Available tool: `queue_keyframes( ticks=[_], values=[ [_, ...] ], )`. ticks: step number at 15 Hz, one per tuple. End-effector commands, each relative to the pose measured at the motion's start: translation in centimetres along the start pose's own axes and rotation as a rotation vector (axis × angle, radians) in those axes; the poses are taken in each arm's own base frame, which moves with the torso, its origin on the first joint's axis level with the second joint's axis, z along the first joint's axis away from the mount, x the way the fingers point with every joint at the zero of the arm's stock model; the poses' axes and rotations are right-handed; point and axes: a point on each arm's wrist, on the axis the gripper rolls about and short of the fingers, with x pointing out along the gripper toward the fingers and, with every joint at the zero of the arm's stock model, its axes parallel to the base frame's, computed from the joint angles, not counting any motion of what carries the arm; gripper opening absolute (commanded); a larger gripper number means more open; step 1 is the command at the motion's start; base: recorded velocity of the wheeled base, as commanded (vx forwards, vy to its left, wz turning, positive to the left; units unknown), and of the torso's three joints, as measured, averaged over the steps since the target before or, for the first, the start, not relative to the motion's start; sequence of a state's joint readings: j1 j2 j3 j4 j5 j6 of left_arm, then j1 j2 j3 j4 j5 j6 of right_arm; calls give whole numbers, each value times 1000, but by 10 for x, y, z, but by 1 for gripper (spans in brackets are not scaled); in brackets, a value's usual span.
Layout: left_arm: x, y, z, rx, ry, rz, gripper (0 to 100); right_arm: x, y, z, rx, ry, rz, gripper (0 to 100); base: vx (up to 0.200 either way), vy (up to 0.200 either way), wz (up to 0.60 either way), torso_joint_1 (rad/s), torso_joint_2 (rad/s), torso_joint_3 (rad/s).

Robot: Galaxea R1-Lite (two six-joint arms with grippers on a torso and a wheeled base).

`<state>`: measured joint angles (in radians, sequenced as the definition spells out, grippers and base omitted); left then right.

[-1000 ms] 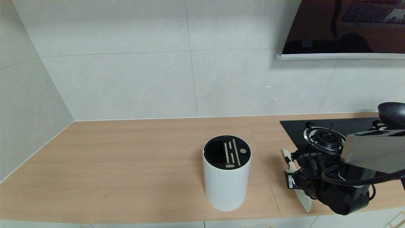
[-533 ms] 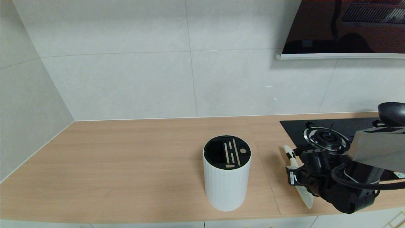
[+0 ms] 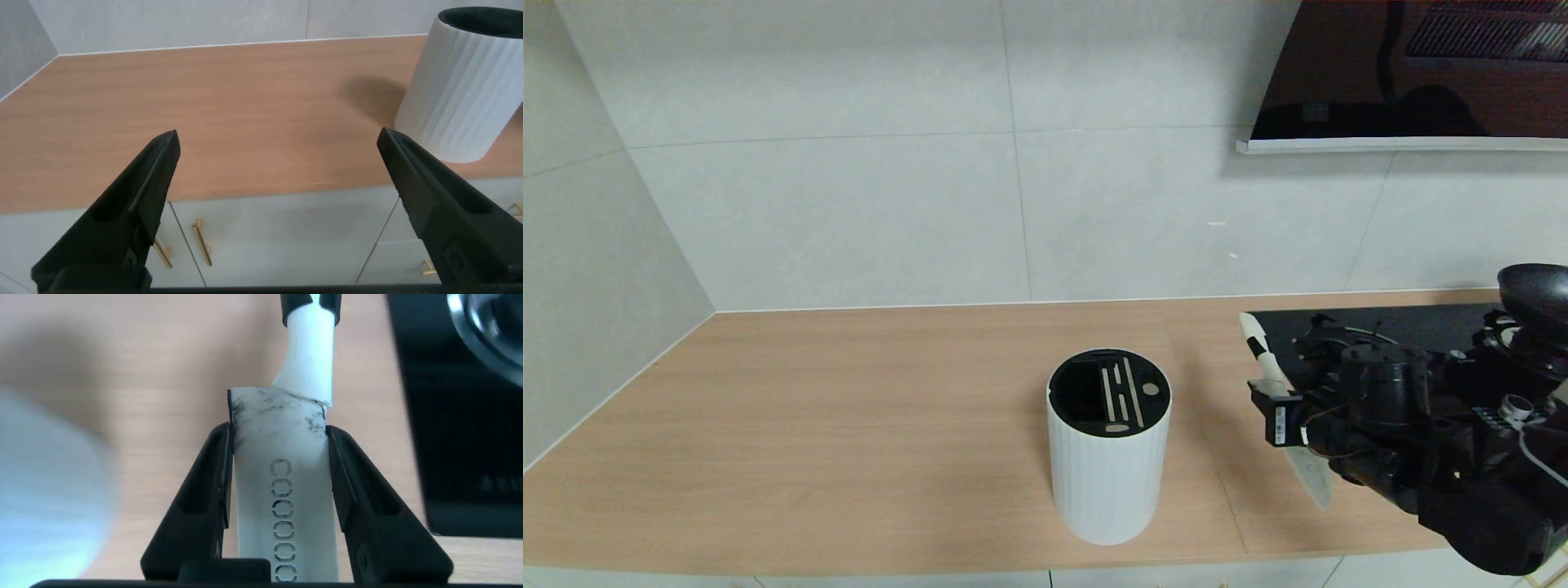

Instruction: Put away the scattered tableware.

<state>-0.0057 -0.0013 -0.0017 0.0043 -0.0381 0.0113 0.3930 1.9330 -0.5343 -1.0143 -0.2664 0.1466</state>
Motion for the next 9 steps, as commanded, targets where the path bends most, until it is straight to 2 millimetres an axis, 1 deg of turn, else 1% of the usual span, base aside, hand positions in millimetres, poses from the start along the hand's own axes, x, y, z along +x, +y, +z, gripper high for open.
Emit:
queue_keyframes(
  ticks=[1, 4, 5, 6, 7, 9],
  values=[
    [0, 0, 0, -1, 2, 1, 100, -28, 5, 16, 5, -70, 43, 0, 0, 0, 0, 0, 0, 0],
    [0, 0, 0, 1, -3, 1, 100, -33, 4, 19, -37, -87, 37, 0, 0, 0, 0, 0, 0, 0],
    [-2, 0, 9, -9, -46, -8, 100, -37, 6, 22, -35, -102, 48, 0, 0, 0, 0, 0, 0, 0],
    [-5, 0, 21, -39, -101, -17, 100, -40, 6, 24, -33, -112, 52, 0, 0, 0, 0, 0, 0, 0],
    [-9, -1, 29, -82, -125, -46, 100, -41, 7, 27, -31, -122, 55, 0, 0, 0, 0, 0, 0, 0],
    [-10, -4, 28, -85, -88, -176, 100, -44, 7, 30, -27, -136, 60, 0, 0, 0, 0, 0, 0, 0]
  ],
)
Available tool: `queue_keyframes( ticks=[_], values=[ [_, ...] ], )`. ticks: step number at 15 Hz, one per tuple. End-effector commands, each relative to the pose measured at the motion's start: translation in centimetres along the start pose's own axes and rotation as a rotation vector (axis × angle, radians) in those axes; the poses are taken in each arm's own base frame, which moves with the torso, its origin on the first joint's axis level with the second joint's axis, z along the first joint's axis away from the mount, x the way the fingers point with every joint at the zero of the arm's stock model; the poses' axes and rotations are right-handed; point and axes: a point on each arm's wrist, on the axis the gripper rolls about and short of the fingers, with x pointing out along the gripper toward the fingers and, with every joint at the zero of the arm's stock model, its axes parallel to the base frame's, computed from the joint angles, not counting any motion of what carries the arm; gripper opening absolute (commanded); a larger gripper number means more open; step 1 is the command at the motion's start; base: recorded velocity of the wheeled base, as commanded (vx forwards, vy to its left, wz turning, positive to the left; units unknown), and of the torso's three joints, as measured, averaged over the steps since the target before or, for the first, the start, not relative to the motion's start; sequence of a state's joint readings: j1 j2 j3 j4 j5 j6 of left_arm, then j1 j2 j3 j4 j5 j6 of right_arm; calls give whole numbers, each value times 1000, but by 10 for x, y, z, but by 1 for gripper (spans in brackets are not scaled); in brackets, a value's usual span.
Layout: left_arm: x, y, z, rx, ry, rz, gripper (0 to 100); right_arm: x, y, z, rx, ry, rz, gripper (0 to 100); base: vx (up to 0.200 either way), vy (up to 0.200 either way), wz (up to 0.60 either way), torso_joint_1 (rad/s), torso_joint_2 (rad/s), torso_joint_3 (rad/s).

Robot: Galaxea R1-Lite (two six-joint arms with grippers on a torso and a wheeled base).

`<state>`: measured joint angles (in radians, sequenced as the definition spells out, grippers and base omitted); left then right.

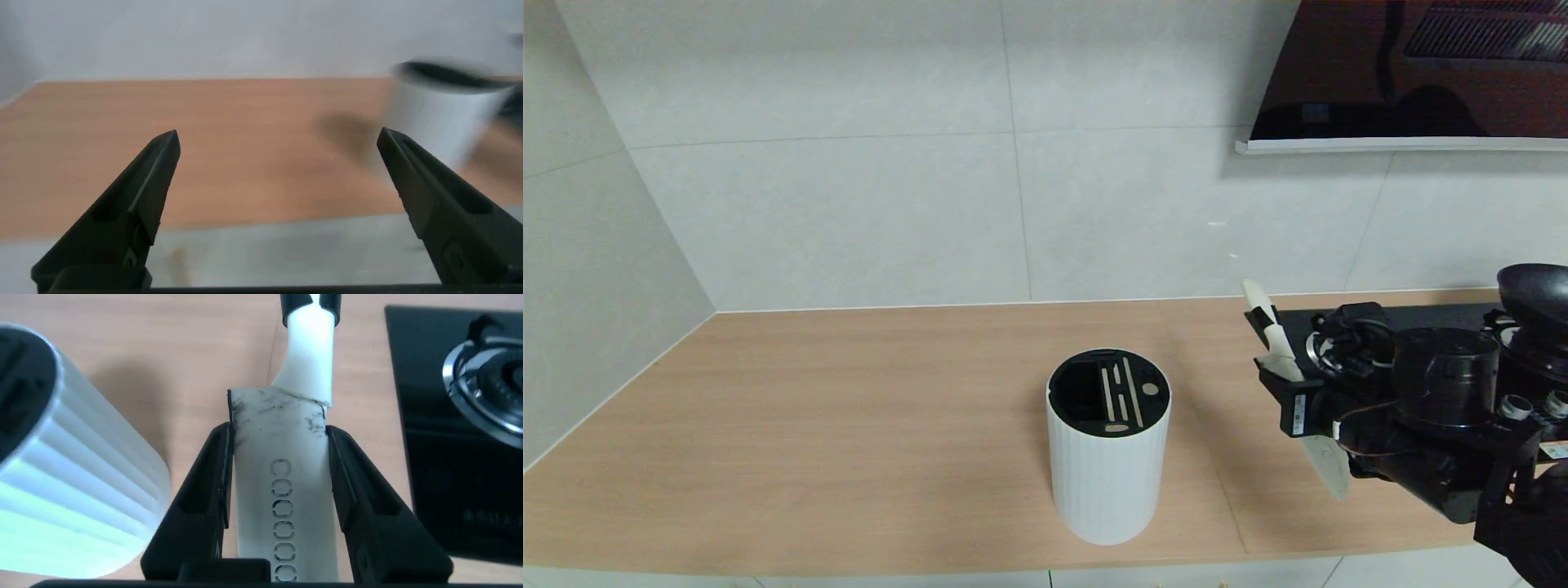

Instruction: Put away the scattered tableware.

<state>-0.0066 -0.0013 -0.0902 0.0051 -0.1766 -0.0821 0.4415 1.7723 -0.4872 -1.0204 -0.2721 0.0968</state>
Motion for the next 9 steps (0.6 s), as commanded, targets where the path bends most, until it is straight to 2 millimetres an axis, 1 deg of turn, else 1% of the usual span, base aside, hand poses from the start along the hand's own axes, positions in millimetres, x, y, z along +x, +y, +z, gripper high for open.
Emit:
queue_keyframes(
  ticks=[1, 2, 3, 4, 5, 6, 7, 8, 9],
  values=[
    [-2, -3, 8, -3, 2, -84, 100, -4, 0, 8, 8, -32, 5, 0, 0, 0, 0, 0, 0, 0],
    [1, -5, 25, -11, 38, -133, 100, -4, 1, 17, 17, -64, 13, 0, 0, 0, 0, 0, 0, 0],
    [9, -5, 42, -26, 91, -169, 100, -4, 2, 26, 24, -93, 19, 0, 0, 0, 0, 0, 0, 0],
    [23, -5, 58, -42, 145, -202, 100, -1, 4, 34, 31, -119, 23, 0, 0, 0, 0, 0, 0, 0],
    [29, -5, 65, -47, 162, -212, 100, 0, 5, 37, 32, -123, 28, 0, 0, 0, 0, 0, 0, 0],
    [49, -5, 90, -64, 207, -267, 100, 2, 14, 44, 20, -99, 48, 0, 0, 0, 0, 0, 0, 0],
    [66, -4, 102, -80, 247, -303, 100, 2, 19, 52, 17, -97, 62, 0, 0, 0, 0, 0, 0, 0],
    [89, -2, 113, -100, 298, -327, 100, 2, 28, 59, 13, -99, 88, 0, 0, 0, 0, 0, 0, 0],
    [115, 2, 120, -121, 347, -342, 100, 1, 36, 66, 12, -111, 113, 0, 0, 0, 0, 0, 0, 0]
  ],
)
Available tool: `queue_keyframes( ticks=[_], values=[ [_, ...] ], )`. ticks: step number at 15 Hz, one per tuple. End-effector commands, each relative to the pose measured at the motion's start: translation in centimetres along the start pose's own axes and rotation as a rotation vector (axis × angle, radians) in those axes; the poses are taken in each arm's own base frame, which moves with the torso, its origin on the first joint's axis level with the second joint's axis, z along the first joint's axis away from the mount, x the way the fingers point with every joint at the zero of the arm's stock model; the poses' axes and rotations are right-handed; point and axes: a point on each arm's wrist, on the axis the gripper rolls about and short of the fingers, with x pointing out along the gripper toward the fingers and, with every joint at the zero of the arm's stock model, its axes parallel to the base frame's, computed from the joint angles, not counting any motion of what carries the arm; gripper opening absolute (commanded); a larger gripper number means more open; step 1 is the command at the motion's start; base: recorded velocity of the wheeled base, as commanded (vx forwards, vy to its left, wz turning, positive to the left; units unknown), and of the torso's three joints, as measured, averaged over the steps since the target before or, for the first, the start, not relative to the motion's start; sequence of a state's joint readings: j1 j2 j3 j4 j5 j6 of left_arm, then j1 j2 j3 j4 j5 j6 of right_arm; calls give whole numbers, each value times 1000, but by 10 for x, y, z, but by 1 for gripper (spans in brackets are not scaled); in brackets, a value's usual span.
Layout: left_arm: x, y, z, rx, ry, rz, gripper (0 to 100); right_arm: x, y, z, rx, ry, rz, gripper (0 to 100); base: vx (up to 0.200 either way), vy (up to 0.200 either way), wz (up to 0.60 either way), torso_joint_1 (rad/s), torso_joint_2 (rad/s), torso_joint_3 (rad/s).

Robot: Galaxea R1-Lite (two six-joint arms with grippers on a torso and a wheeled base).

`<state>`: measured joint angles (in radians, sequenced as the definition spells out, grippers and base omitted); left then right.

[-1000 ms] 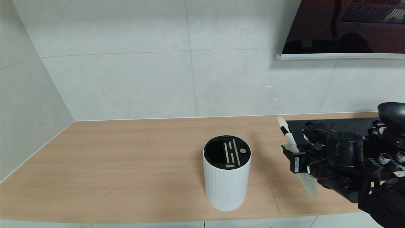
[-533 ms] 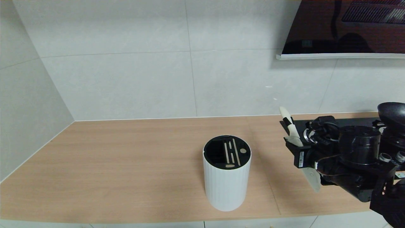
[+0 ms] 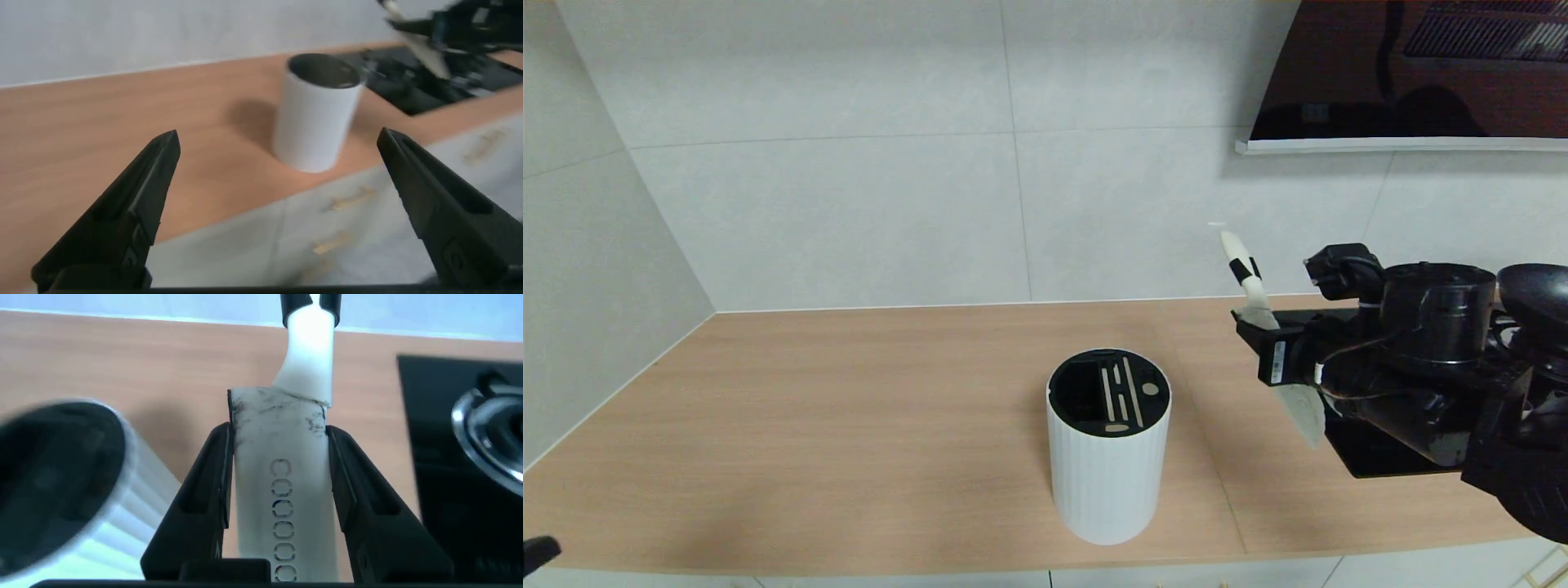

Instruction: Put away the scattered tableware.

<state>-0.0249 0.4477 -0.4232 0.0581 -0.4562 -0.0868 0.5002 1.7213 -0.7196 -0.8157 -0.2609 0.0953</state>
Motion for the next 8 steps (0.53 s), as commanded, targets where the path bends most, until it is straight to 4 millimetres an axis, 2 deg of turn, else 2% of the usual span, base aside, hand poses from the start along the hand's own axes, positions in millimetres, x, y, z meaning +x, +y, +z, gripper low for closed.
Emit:
queue_keyframes(
  ticks=[1, 2, 3, 4, 6, 7, 8],
  values=[
    [80, 32, 51, -94, 178, -72, 100, -1, 17, 19, 6, -48, 53, 0, 0, 0, 0, 0, 0, 0],
    [104, 42, 54, -116, 197, -80, 100, 1, 22, 23, 7, -55, 71, 0, 0, 0, 0, 0, 0, 0],
    [113, 45, 55, -127, 200, -84, 100, 3, 22, 25, 9, -58, 79, 0, 0, 0, 0, 0, 0, 0],
    [144, 52, 58, -160, 174, -113, 100, 3, 23, 29, 9, -57, 100, 0, 0, 0, 0, 0, 0, 0],
    [164, 49, 57, -194, 146, -123, 100, -1, 29, 31, 12, -66, 123, 0, 0, 0, 0, 0, 0, 0],
    [167, 46, 56, -216, 146, -123, 100, -2, 34, 30, 12, -65, 138, 0, 0, 0, 0, 0, 0, 0],
    [179, 41, 52, -284, 173, -156, 100, -4, 37, 27, 18, -53, 149, 0, 0, 0, 0, 0, 0, 0]
  ],
)
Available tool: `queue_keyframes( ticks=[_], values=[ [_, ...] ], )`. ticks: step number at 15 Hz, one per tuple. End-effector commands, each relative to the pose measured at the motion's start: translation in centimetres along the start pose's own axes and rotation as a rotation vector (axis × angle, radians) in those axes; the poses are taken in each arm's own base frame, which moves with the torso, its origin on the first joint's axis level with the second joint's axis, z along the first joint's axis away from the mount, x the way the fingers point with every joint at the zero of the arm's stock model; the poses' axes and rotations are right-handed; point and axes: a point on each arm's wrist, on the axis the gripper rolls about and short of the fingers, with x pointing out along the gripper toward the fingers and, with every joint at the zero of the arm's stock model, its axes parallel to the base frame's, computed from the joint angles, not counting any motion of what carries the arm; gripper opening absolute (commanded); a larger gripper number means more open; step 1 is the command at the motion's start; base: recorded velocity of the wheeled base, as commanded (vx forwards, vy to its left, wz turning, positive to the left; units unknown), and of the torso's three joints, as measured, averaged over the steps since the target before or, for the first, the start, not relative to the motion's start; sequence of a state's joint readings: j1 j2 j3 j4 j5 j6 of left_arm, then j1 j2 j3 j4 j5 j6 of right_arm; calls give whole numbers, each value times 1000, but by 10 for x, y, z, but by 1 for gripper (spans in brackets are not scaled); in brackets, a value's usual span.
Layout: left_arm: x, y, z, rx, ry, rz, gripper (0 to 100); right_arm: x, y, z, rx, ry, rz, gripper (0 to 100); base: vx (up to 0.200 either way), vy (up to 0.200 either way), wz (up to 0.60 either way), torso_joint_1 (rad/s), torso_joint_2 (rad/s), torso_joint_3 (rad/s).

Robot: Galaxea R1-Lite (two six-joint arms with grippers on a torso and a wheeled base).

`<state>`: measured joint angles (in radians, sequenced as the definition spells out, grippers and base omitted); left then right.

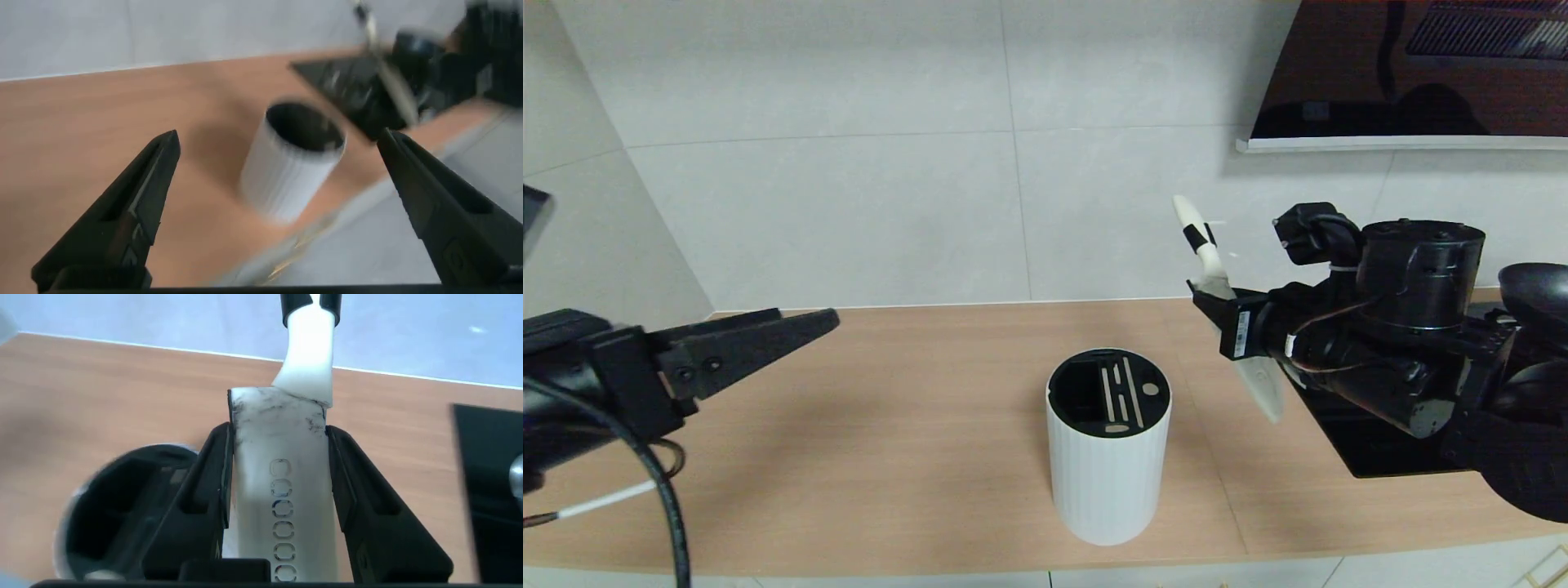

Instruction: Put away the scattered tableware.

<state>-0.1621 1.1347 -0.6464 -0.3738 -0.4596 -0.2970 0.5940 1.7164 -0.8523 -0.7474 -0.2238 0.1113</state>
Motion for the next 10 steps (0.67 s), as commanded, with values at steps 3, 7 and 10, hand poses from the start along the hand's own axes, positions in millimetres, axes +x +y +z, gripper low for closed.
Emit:
queue_keyframes(
  ticks=[3, 7, 10],
  values=[
    [63, 4, -19, -167, 114, -79, 100, -14, 34, -2, 26, 12, 115, 0, 0, 0, 0, 0, 0, 0],
    [96, -12, -26, -330, 60, -160, 100, -28, 62, -9, 62, 62, 210, 0, 0, 0, 0, 0, 0, 0],
    [104, -26, -29, -379, 46, -178, 100, -33, 71, -11, 58, 71, 242, 0, 0, 0, 0, 0, 0, 0]
  ],
)
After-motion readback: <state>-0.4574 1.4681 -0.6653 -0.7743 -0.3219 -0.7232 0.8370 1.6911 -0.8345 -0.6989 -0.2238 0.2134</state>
